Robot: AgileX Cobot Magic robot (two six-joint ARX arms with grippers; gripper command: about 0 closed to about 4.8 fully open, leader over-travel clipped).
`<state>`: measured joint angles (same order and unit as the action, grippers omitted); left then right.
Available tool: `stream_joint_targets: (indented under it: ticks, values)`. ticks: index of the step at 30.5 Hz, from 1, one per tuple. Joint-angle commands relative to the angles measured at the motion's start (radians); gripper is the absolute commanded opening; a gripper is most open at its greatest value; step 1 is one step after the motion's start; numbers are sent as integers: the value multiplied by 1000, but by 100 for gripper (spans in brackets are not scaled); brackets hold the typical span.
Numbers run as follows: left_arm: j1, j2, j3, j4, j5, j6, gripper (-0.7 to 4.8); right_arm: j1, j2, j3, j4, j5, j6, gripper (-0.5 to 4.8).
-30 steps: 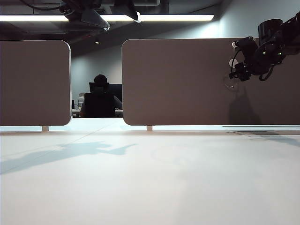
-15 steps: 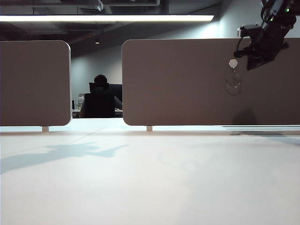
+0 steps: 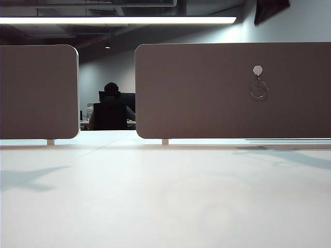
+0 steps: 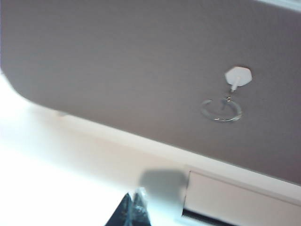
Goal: Hang the earring on the hook.
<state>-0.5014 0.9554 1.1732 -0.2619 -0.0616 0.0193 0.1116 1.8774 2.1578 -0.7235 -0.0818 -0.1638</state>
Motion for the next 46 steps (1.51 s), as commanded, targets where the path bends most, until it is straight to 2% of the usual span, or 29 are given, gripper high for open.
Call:
stream_joint_targets:
  ticks: [1, 5, 10, 15, 20, 26, 33, 36, 40, 46]
  values:
    - [0, -120, -15, -85, -31, -69, -5, 10, -132, -135, 0, -16, 7, -3]
    - [0, -304, -89, -129, -31, -108, -5, 42, -372, -382, 81, -55, 11, -3]
    - [0, -548, -226, -142, -30, -105, -5, 94, -681, -705, 194, -119, 15, -3]
    - [0, -747, -389, -173, -12, -98, -5, 150, -963, -1037, 317, -122, 93, -3]
    - [0, -863, -542, -198, 40, -147, -5, 168, -1227, -1371, 377, -122, 173, -3]
    - [0, -915, -704, -106, 67, -173, -5, 173, -1505, -1663, 445, -169, 176, -3]
    - [0, -915, -901, 73, 66, -204, -5, 172, -1791, -1907, 465, -183, 199, -3]
    - [0, -915, -953, 97, 66, -204, -5, 173, -1876, -1976, 475, -184, 224, -3]
    - [0, -924, -1014, 111, 66, -238, -5, 175, -1862, -2010, 456, -188, 250, -3]
    - [0, -935, -1101, 209, 66, -241, -5, 195, -1869, -2070, 466, -186, 251, -3]
